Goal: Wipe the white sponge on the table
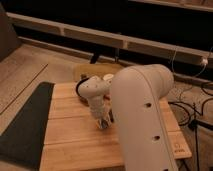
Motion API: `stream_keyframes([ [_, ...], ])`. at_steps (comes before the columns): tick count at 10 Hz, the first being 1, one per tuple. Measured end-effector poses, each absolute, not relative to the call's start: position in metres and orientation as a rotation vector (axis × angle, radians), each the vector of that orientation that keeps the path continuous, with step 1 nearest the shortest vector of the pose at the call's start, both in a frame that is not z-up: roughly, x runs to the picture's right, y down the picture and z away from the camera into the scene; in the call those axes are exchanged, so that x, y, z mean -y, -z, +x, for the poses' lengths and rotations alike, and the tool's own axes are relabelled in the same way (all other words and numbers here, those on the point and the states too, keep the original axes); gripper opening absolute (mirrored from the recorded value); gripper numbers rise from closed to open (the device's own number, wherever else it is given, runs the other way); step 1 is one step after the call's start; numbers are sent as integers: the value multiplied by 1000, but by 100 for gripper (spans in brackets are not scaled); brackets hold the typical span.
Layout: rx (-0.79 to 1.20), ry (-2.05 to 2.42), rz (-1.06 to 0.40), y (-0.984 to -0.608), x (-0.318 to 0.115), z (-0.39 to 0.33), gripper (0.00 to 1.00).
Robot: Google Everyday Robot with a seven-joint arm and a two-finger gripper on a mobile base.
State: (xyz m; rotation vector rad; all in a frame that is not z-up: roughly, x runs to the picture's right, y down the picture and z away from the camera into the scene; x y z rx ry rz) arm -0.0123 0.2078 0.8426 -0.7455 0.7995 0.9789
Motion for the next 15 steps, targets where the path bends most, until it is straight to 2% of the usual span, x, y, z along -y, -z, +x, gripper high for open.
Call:
stream_keyframes([
  [7, -676, -870, -729, -884, -186, -51, 0],
  [10, -616, -845, -774, -873, -195, -87, 0],
  [15, -594, -887, -873, -832, -222, -118, 0],
])
